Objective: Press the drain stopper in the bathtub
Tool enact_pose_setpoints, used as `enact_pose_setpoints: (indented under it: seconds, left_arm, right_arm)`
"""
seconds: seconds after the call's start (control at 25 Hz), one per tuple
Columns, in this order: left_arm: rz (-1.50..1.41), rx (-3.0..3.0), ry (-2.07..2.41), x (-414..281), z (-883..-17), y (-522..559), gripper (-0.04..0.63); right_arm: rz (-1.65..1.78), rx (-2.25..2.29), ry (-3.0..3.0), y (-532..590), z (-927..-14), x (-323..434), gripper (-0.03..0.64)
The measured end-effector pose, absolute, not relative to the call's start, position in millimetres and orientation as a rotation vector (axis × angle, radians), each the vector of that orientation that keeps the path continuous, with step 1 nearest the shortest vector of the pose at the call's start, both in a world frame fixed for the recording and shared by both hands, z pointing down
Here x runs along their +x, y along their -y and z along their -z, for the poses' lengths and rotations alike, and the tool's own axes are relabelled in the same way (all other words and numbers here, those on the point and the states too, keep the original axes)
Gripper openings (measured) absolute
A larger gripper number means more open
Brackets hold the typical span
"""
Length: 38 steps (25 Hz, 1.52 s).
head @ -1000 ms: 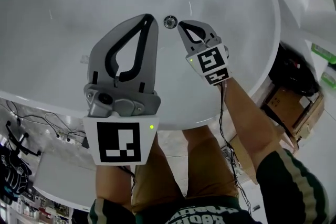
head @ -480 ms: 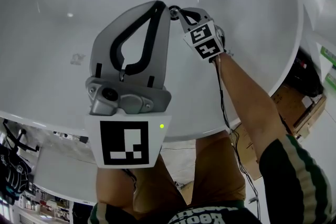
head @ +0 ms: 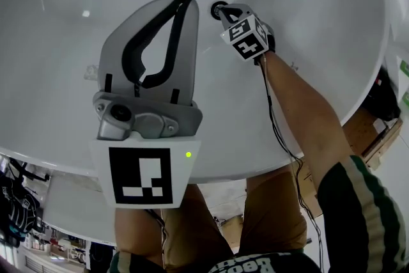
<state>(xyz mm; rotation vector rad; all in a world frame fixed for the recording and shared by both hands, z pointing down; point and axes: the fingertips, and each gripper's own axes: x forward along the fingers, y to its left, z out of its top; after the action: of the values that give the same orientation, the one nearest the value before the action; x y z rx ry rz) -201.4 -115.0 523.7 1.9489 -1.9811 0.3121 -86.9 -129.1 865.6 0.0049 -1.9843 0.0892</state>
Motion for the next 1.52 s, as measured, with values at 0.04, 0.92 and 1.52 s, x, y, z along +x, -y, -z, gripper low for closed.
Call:
enact_pose_setpoints:
  seconds: [0.04,0.92,1.52]
  left_arm:
    - [-0.314,1.944,1.979,-201.9,-526.4,113.7,0.006]
    - [-0.277,1.851,1.937,-210.8,-564.3,111.1,0.006]
    - [-0.285,1.857,1.91,-204.3,-569.7,114.5,0.006]
  right_arm:
    - [-0.082,-0.002,1.973,127.7,-870.4,-86.3,0.012]
    - [-0.094,-0.028,1.857,121.3,-923.5,-80.8,0.014]
    - [-0.144,-0.005,1.849,120.9,-925.0,-81.0,0.014]
